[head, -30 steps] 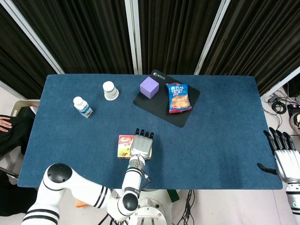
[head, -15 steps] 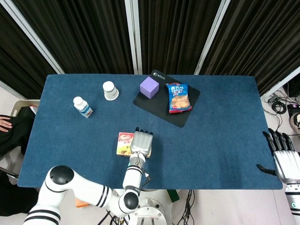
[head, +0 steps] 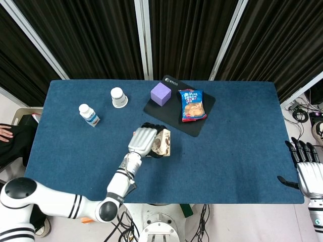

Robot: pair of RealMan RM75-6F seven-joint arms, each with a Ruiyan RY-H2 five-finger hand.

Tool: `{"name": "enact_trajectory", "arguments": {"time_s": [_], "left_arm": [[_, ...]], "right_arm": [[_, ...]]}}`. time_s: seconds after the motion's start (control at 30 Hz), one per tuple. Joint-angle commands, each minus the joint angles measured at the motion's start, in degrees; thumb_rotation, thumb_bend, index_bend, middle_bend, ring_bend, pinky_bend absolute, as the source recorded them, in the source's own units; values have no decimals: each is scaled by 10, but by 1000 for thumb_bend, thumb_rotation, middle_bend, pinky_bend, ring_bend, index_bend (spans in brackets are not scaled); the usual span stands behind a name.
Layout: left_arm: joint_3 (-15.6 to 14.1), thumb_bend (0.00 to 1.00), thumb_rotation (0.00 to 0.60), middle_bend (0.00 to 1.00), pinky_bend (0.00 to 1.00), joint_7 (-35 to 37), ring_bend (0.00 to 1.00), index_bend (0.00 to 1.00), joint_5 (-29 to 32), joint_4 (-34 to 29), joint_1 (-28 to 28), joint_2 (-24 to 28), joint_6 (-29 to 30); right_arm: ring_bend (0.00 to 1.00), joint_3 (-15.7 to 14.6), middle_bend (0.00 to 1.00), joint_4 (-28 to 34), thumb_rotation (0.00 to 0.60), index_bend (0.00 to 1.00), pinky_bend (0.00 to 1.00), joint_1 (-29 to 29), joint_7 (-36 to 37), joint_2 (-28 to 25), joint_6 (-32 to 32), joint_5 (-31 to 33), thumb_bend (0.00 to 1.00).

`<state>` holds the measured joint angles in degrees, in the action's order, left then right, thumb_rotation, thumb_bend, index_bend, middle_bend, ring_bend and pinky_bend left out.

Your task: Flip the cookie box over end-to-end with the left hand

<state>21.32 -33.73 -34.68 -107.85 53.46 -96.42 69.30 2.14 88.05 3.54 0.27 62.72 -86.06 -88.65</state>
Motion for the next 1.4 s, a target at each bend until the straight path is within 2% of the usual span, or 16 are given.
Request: {"name": "enact_trajectory", "arguments": {"time_s": [0.03, 0.23, 0.3, 0.4, 0.5, 0.83, 1.13, 1.4], "left_arm": [[28, 210, 600, 375, 161, 326, 205, 334, -135, 46, -108, 52, -159], [34, 225, 600, 375, 152, 581, 193, 350, -256, 161, -150, -1, -200], [26, 228, 600, 375, 144, 650, 190, 356, -309, 203, -157, -20, -198], [7, 229, 600, 375, 134, 711, 181, 357, -369, 259, -159, -45, -179], [-6, 230, 600, 373, 122, 753, 177, 357, -402, 305, -156, -67, -161], [-36, 233, 600, 373, 108, 802, 176, 358, -442, 402, -143, -111, -132], [-52, 233, 600, 337, 90, 827, 153, 354, -450, 422, -142, -110, -123], [-74, 233, 600, 212, 40, 832, 59, 190, -468, 415, -144, -85, -118]], "right_arm": [[0, -1, 0, 2, 600, 0, 0, 0, -3, 0, 0, -1, 0], [0, -2, 0, 14, 600, 0, 0, -1, -2, -4, 1, -2, 0], [0, -2, 0, 15, 600, 0, 0, 0, -5, -5, 3, -2, 0], [0, -2, 0, 19, 600, 0, 0, 0, -8, -5, 5, -1, 0], [0, -1, 0, 21, 600, 0, 0, 0, -13, -5, 4, 1, 0], [0, 1, 0, 25, 600, 0, 0, -3, -19, -4, 5, 9, 0], [0, 0, 0, 25, 600, 0, 0, -3, -12, -4, 6, 9, 0], [0, -1, 0, 20, 600, 0, 0, -5, -3, -3, 4, 7, 0]]}}
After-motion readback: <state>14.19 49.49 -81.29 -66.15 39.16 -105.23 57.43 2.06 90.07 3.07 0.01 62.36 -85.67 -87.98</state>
